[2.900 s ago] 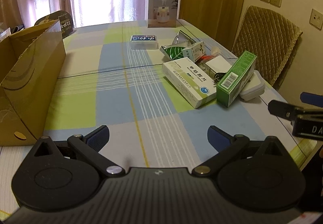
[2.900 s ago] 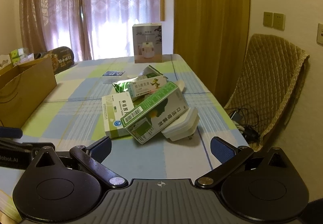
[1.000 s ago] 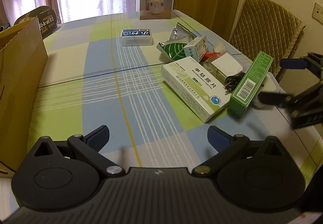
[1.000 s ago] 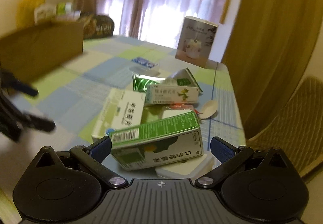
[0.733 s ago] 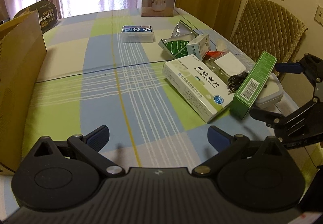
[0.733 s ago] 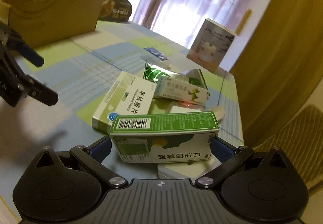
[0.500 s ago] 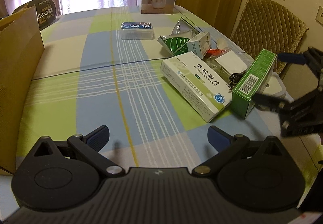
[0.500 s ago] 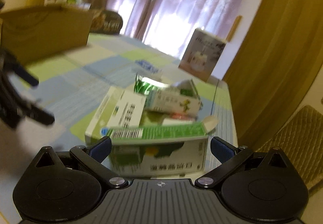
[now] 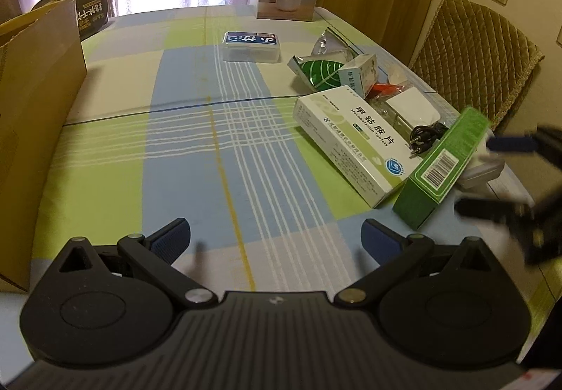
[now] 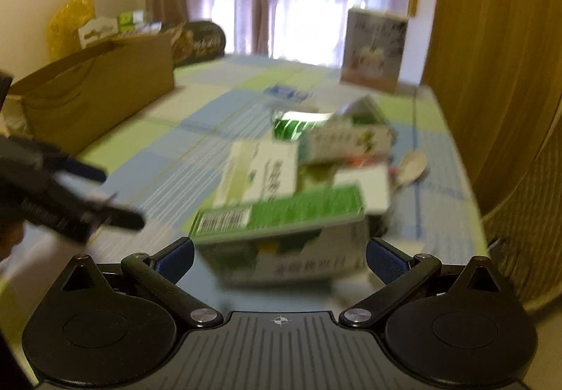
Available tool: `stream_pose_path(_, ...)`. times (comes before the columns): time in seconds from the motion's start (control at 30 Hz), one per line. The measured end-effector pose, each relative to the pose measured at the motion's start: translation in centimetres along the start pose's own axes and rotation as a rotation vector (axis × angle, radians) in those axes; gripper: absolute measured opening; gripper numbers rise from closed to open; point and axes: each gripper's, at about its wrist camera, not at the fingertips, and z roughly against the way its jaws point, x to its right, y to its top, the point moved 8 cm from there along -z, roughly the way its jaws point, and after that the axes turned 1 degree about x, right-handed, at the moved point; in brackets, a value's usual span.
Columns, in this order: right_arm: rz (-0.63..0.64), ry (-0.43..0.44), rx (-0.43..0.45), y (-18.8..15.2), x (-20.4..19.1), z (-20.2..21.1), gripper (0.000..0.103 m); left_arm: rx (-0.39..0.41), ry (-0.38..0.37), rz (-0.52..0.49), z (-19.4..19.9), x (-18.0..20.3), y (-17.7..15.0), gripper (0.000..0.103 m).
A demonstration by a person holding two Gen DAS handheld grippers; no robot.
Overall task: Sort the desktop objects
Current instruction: 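Grasp the long green barcode box with the right tool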
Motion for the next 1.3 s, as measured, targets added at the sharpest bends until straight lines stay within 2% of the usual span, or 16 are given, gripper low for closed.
stream_pose_path(0.1,0.027,0.023,-0.035,-1.0,-1.3,0.1,0.101,0.004,0.000,0.000,0.3,-0.1,-0.1,0.102)
stream_pose_path(0.2,0.098,-0.040,0.003,-0.6,-1.5,0.8,0.101,0.008,0.007,-0.003,0.6,-0.4,-0.1,0.102)
stream_pose_path(0.3,0.086,-0.072,0.053,0.7,-1.2,0.9,0.101,0.010,0.015,0.002,0.7,-0.8,-0.1,0.102)
stream_pose_path(0.43,0.151,-0.090,0.069,1.5,-2.2,-0.4,0.101,0.015,0.025,0.015,0.7,-1.6,0.0,0.102)
stream_pose_path(0.53,0.235,-0.149,0.099,2.2,-3.0,-1.5,0.101,0.012,0.031,0.020,0.5,-2.1,-0.1,0.102)
stream_pose_path(0.63,0.232,-0.174,0.116,3.0,-3.3,-2.7,0.101,0.007,0.033,0.029,0.3,-2.3,-0.3,0.102)
stream_pose_path(0.7,0.208,-0.196,0.104,3.3,-3.2,-3.6,0.101,0.009,0.032,0.034,0.2,-2.4,-0.3,0.102)
stream_pose_path(0.8,0.205,-0.261,0.041,2.9,-2.9,-4.9,0.101,0.009,0.027,0.038,0.2,-2.4,-0.4,0.102)
stream_pose_path(1.03,0.288,-0.314,-0.061,0.5,-2.1,-3.4,0.101,0.017,0.006,0.044,0.6,-2.2,-0.4,0.102)
stream_pose_path(1.17,0.219,-0.361,-0.099,-1.3,-0.3,-1.5,0.101,0.020,-0.008,0.041,0.7,-1.7,-0.5,0.102)
stream_pose_path(1.3,0.041,-0.364,-0.075,-2.0,1.1,0.1,0.101,0.022,-0.019,0.036,0.7,-1.2,-0.4,0.102)
